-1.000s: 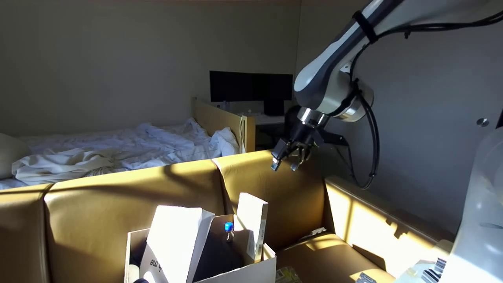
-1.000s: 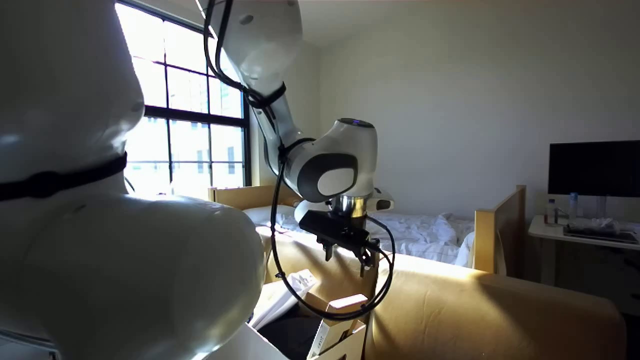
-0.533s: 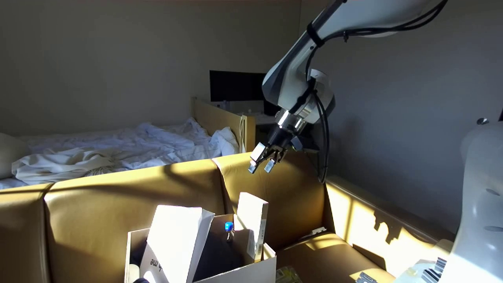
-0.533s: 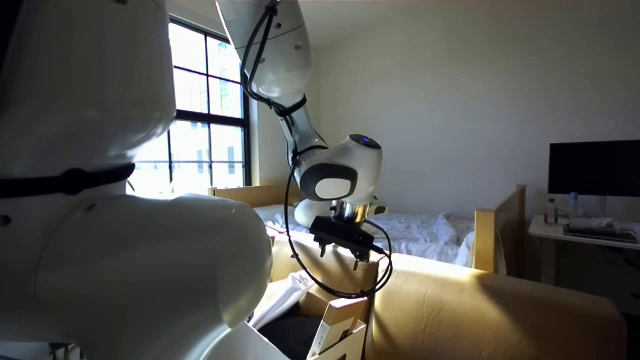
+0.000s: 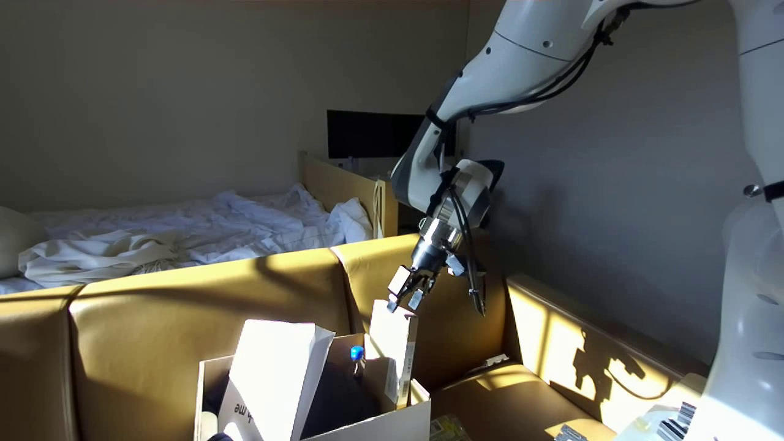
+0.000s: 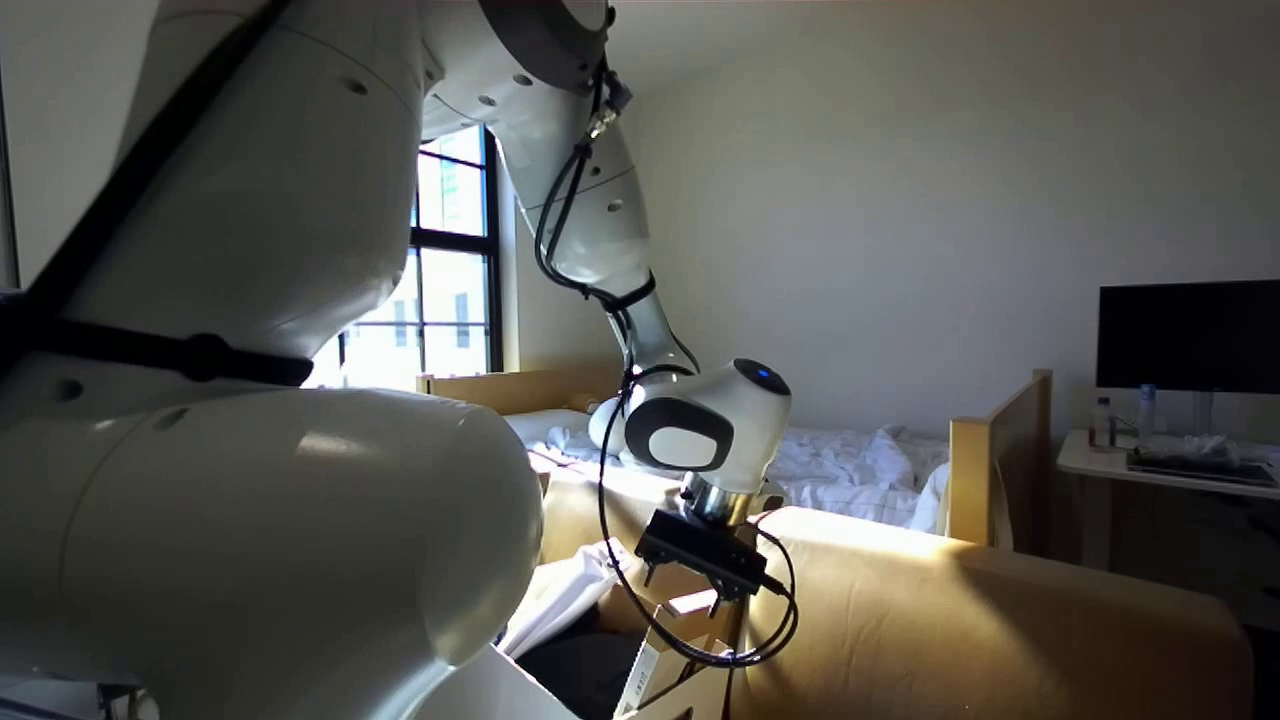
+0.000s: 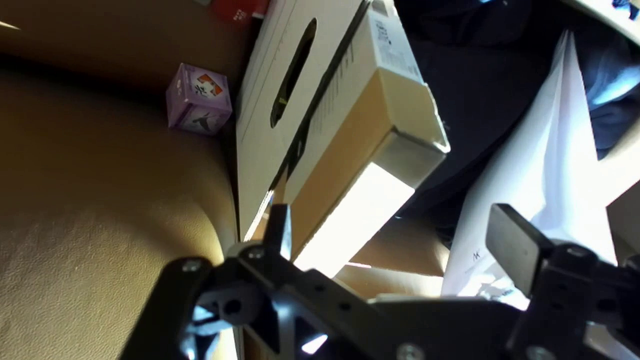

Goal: Shift the small brown box to the right

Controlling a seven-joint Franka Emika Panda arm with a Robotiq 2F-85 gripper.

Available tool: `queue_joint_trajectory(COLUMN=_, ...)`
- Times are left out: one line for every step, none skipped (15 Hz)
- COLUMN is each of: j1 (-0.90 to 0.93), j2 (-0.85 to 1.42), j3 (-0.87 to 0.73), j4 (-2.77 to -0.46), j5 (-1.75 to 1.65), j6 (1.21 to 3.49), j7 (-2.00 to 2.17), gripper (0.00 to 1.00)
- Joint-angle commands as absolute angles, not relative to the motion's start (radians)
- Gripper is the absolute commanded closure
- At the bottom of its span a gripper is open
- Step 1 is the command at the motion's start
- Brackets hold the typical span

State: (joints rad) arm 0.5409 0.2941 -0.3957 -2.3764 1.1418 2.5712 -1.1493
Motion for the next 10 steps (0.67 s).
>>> queue_joint_trajectory(j1=0.305, j2=0.391, j3=-0.147, j4=-2.295, j5=1.099, j6=2.606, j7=-1.145, gripper=0.00)
queue_joint_trajectory(j1=0.265, j2=0.413, j3=-0.106, j4=-2.279, j5=1.065, j6=2.612, j7=-1.133, gripper=0.00)
queue_joint_trajectory(j1=0.219, j2=0.429, j3=-0.070, j4=-2.267, j5=1.044, j6=2.598, j7=-1.146, gripper=0.00)
queue_joint_trajectory(j1=0.203, j2=0.446, j3=-0.053, j4=-2.260, j5=0.992, j6=2.622, j7=-1.105, gripper=0.00)
queue_joint_trajectory(j1=0.187, j2=0.462, j3=-0.041, j4=-2.253, j5=0.937, j6=2.631, j7=-1.068, gripper=0.25)
queue_joint_trajectory(j1=0.173, j2=0.468, j3=-0.036, j4=-2.252, j5=0.872, j6=2.637, j7=-1.029, gripper=0.27)
queue_joint_trajectory(j1=0.160, j2=0.474, j3=-0.032, j4=-2.250, j5=0.803, j6=2.637, j7=-0.987, gripper=0.33)
queue_joint_trajectory(j1=0.144, j2=0.476, j3=-0.026, j4=-2.247, j5=0.731, j6=2.615, j7=-0.952, gripper=0.42)
queue_joint_trajectory(j1=0.122, j2=0.477, j3=-0.012, j4=-2.244, j5=0.676, j6=2.605, j7=-0.931, gripper=0.47)
queue_joint_trajectory(j1=0.097, j2=0.477, j3=0.005, j4=-2.240, j5=0.632, j6=2.599, j7=-0.913, gripper=0.53)
